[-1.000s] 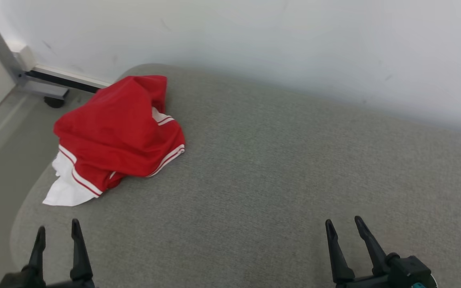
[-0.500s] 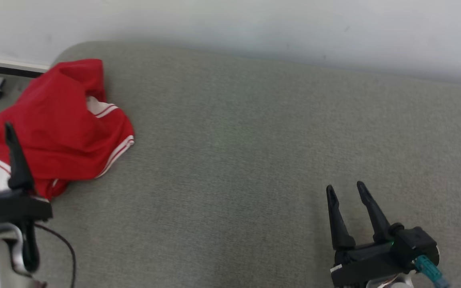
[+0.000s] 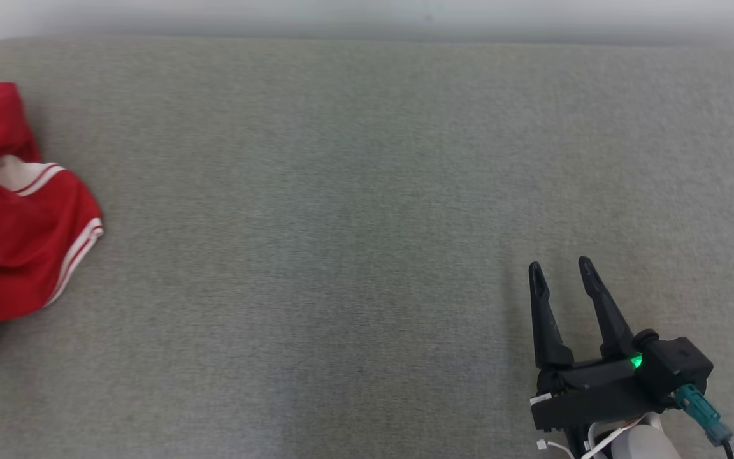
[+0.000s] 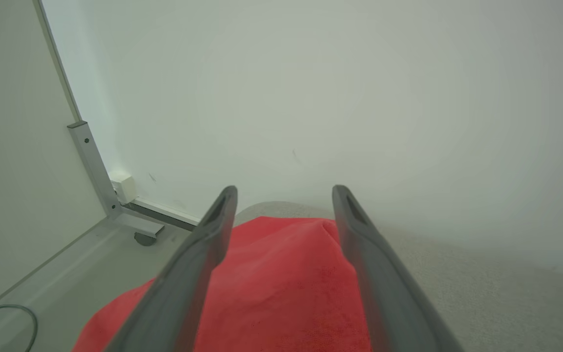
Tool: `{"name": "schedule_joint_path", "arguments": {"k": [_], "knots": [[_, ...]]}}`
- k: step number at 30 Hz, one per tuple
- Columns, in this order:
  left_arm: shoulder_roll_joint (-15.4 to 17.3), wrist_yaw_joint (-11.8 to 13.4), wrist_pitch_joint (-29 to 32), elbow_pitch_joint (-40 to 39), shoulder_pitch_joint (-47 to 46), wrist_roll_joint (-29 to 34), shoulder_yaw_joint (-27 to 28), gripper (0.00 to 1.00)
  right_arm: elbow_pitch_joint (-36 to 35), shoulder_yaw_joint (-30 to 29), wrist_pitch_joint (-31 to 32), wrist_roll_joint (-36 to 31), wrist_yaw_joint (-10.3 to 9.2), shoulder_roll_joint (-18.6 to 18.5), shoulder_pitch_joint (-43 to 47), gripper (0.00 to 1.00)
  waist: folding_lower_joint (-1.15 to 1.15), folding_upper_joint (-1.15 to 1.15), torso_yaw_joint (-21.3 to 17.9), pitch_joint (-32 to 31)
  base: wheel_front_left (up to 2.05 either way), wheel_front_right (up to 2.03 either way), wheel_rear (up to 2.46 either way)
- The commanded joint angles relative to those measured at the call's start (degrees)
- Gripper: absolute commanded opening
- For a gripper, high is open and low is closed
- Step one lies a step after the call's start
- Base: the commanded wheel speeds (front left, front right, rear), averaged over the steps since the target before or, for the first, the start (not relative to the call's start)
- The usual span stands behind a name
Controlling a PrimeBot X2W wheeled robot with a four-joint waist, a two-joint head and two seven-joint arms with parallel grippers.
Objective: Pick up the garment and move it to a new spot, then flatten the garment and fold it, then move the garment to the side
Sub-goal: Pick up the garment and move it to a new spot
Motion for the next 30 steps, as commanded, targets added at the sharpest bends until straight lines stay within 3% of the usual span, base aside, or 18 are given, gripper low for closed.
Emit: {"name": "schedule_joint_path", "arguments": {"k": [1, 7, 21, 22, 23, 30], "knots": [[1.43, 0.11, 1.44, 1.78, -1.12, -1.04, -0.19, 1.0, -0.31, -0.06, -0.12, 0.38, -0.12, -0.01, -0.81, 1.0, -0.01, -0.01, -2.75, 2.56, 0.0, 0.0, 0.0], [5.36, 0.11, 6.49, 9.19, -3.69, -4.6, -1.0, 1.0, -0.51, -0.69, -0.12, 1.03, -0.12, 0.0, -1.85, 1.0, -0.01, -0.01, -4.33, 4.08, 0.0, 0.0, 0.0], [8.19, 0.1, 20.68, 21.57, -6.24, -8.55, -5.48, 1.0, -0.43, -1.23, -0.12, 0.88, -0.12, 0.0, -2.26, 1.0, -0.01, -0.01, -5.41, 4.98, 0.0, 0.0, 0.0], [8.21, 0.1, 20.63, 21.84, -6.5, -8.27, -6.04, 0.45, -0.41, -1.26, -0.12, 0.78, -0.12, 0.0, -2.19, 1.0, -0.01, -0.01, -5.41, 4.87, 0.0, 0.0, 0.0], [8.21, 0.1, 20.01, 22.02, -6.82, -8.14, -6.28, 0.0, -0.37, -1.37, -0.12, 0.7, -0.12, 0.0, -2.06, 1.0, -0.01, -0.01, -5.36, 4.7, 0.0, 0.0, 0.0], [8.81, 0.1, 15.76, 22.81, -8.59, -6.65, -8.21, 0.0, -0.09, -1.78, -0.12, 0.35, -0.12, 0.0, -0.88, 1.0, -0.01, -0.01, -4.53, 3.1, 0.0, 0.0, 0.0]]}}
